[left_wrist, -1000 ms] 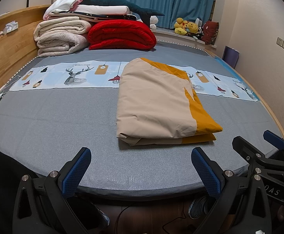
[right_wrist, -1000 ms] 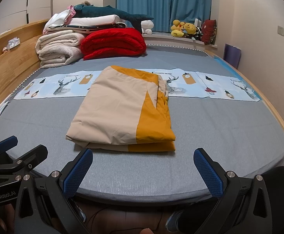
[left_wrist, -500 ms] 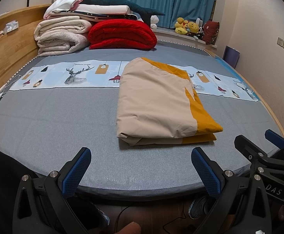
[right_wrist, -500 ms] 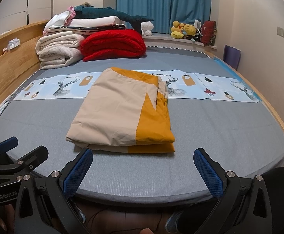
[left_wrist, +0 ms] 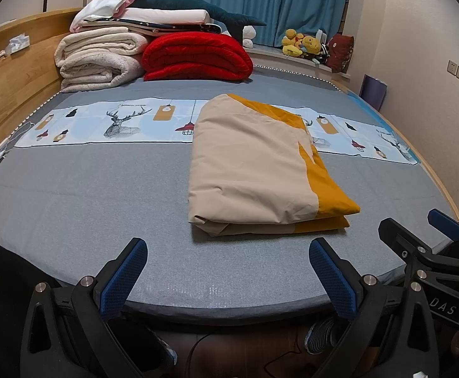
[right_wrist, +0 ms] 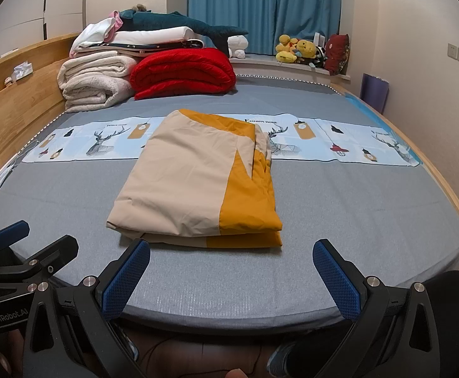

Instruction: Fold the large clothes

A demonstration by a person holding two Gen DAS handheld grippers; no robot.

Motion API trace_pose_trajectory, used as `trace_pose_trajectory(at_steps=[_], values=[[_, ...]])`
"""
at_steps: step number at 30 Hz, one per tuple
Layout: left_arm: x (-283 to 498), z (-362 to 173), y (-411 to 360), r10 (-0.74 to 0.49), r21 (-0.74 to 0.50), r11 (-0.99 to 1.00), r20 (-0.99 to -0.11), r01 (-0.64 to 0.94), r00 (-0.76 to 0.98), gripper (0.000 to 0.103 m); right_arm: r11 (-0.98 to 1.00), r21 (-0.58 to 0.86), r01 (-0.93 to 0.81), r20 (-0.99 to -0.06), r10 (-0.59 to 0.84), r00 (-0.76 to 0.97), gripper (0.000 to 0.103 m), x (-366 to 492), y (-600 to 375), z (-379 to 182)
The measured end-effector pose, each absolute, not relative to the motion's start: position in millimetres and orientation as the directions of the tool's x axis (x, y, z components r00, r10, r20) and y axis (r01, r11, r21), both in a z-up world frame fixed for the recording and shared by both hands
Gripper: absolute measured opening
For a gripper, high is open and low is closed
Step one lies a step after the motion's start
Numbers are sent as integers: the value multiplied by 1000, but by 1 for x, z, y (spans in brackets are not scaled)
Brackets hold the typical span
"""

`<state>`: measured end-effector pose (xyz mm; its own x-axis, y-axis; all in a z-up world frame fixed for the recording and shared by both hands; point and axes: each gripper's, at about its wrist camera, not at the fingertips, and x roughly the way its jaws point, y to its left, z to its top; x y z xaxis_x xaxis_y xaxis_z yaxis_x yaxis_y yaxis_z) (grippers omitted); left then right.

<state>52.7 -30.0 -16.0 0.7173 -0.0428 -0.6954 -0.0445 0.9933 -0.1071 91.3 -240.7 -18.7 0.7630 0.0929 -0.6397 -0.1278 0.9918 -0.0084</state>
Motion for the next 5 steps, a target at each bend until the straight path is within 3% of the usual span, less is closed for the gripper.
trace_pose_trajectory(at_steps=[5], values=[[53,-16,-30,-44,-109,993,-695,-45,717,102,992,-8,-127,-639,93,764,103,91,-241,-19]])
